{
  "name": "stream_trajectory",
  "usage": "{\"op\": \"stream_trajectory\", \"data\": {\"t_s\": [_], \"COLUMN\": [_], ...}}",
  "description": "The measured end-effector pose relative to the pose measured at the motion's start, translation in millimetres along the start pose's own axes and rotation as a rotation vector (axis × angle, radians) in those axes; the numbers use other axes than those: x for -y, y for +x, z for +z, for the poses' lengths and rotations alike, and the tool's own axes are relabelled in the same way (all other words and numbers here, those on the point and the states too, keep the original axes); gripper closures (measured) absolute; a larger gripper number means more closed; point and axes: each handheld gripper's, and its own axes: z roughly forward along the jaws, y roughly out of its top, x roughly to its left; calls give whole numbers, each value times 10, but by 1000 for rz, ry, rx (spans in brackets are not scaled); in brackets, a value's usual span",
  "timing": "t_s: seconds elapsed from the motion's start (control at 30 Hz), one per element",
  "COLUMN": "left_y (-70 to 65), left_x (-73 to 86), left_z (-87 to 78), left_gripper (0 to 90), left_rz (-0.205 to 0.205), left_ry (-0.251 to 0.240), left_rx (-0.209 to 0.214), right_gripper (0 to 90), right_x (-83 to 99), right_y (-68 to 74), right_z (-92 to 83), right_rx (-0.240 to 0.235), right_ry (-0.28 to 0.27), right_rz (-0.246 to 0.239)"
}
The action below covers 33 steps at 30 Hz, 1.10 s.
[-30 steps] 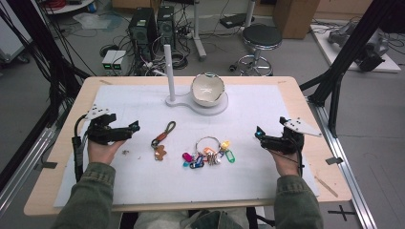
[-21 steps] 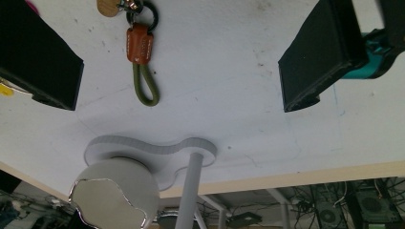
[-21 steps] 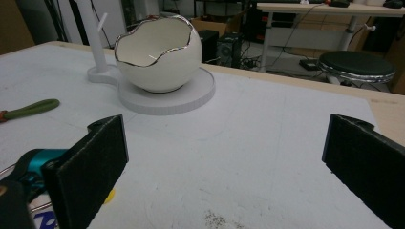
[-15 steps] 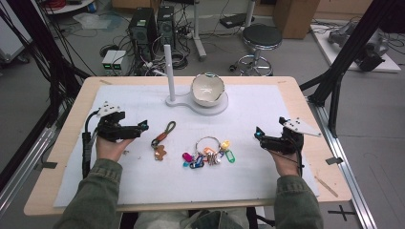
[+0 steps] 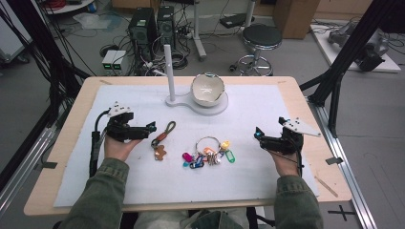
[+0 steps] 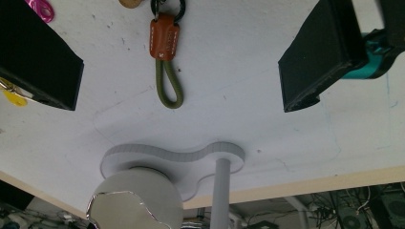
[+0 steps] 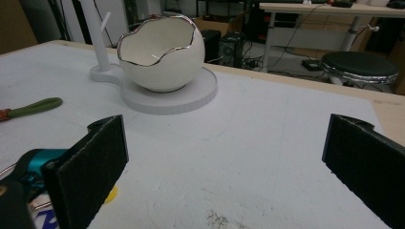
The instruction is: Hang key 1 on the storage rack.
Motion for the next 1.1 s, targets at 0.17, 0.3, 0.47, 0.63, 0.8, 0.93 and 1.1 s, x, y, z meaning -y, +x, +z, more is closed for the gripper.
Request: {"op": "stream_trajectory", "data": {"t_s": [0.17,0.3,0.47,0.63,0.8,0.93,1.1], "left_y": [-28,-58,-90,-143,-179,-206,-205], "left_x": [15,26,44,74,102,128,146], "left_z": [63,116,188,271,328,372,406], "left_gripper": [17,17,18,18,18,18,18], "left_rz": [6,9,18,46,66,89,93], "left_ry": [18,25,45,81,114,136,158], "left_rx": [9,16,25,25,23,27,32], "right_gripper": [6,6,6,6,6,6,6], "right_x": [-1,-1,-1,-4,-2,-2,-3], "right_y": [1,0,0,-6,-7,-11,-16], "right_z": [0,0,0,-7,-2,-3,-6], "right_rx": [3,2,3,7,7,9,9], "right_ry": [0,-1,0,-7,-5,-6,-8], "right_rz": [-1,1,-2,-5,-7,-8,-4]}}
